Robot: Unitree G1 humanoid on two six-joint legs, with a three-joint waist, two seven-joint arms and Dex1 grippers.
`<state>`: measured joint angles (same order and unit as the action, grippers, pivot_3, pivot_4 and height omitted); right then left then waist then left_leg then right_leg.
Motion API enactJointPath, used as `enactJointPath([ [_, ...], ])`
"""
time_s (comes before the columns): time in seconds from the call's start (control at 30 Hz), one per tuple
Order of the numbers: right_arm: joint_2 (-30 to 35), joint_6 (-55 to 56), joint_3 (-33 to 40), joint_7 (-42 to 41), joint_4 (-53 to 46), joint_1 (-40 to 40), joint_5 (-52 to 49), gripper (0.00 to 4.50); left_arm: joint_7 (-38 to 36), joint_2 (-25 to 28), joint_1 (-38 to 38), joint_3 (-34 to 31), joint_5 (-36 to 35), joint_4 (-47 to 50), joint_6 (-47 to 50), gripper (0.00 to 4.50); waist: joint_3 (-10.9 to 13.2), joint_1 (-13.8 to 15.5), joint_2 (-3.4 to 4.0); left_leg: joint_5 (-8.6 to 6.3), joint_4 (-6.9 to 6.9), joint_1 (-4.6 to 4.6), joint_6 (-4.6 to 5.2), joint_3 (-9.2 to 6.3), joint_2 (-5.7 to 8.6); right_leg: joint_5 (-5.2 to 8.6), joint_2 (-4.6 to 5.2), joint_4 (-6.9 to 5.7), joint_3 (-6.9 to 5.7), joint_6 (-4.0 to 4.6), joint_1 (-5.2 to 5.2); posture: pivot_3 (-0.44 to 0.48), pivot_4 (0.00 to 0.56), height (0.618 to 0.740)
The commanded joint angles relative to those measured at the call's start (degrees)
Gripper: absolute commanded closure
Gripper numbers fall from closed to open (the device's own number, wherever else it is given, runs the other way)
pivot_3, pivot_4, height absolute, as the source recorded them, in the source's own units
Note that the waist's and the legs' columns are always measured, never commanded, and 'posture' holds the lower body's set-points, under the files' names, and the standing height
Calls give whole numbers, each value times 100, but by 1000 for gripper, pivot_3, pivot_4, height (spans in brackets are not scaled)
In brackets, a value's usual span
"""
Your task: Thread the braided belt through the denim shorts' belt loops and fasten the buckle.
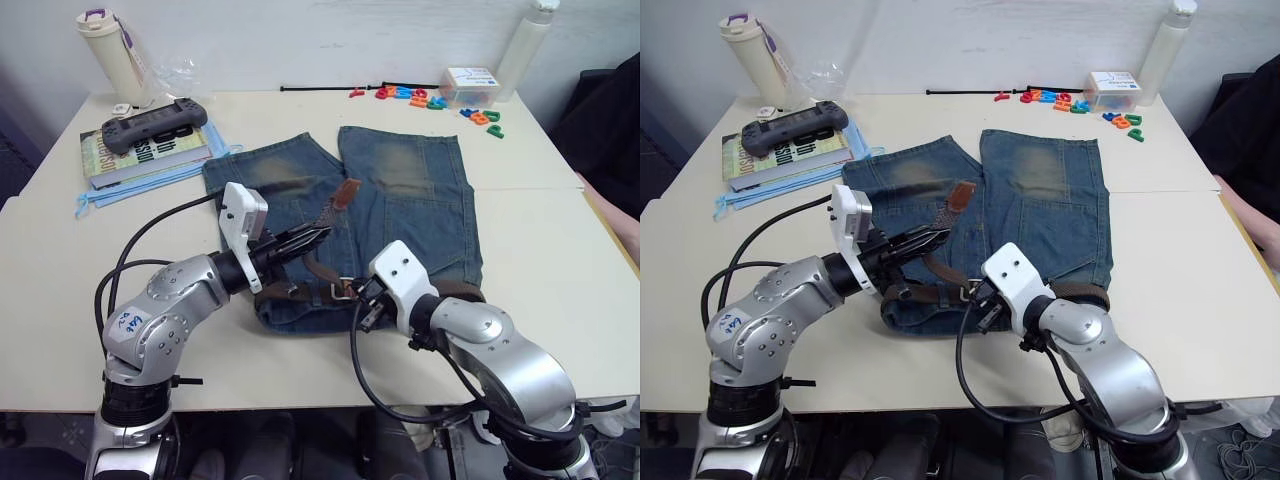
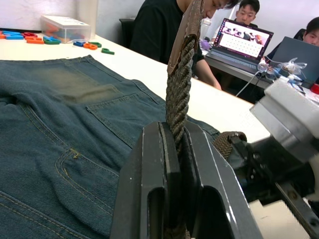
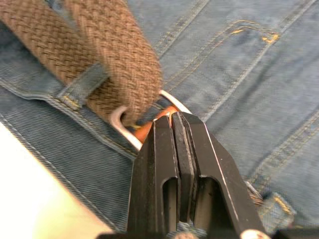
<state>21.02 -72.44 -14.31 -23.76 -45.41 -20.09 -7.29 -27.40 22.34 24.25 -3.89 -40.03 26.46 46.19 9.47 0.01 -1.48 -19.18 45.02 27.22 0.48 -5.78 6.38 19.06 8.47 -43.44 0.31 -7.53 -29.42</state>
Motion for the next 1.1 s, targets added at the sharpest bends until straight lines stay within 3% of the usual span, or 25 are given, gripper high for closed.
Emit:
enactJointPath([
  [0.03,-58,163,-142,221,11,-26,7,4478,-5,41,-14,-53,-25,127,-104,4500,0,-1,0,0,0,0,0,0,0,0,0,0,0,0,0,0,150,654],
  [0.57,-120,511,-1066,663,603,-246,176,4478,23,56,67,5,-6,97,-95,4500,0,-16,0,0,-1,-2,0,-1,-3,0,-3,-1,-1,1,0,0,150,654],
  [0.97,431,447,-1975,601,692,-451,561,4478,193,-29,294,295,221,-19,-117,4500,-1,-16,-1,0,-2,-2,0,0,-2,0,-2,0,-1,1,1,0,150,654],
  [1.1,927,822,-2735,402,806,-635,908,4478,236,-192,547,648,573,-371,-250,4500,-3,-1,-4,0,-2,-5,0,-1,1,0,0,3,-3,1,7,0,150,654],
])
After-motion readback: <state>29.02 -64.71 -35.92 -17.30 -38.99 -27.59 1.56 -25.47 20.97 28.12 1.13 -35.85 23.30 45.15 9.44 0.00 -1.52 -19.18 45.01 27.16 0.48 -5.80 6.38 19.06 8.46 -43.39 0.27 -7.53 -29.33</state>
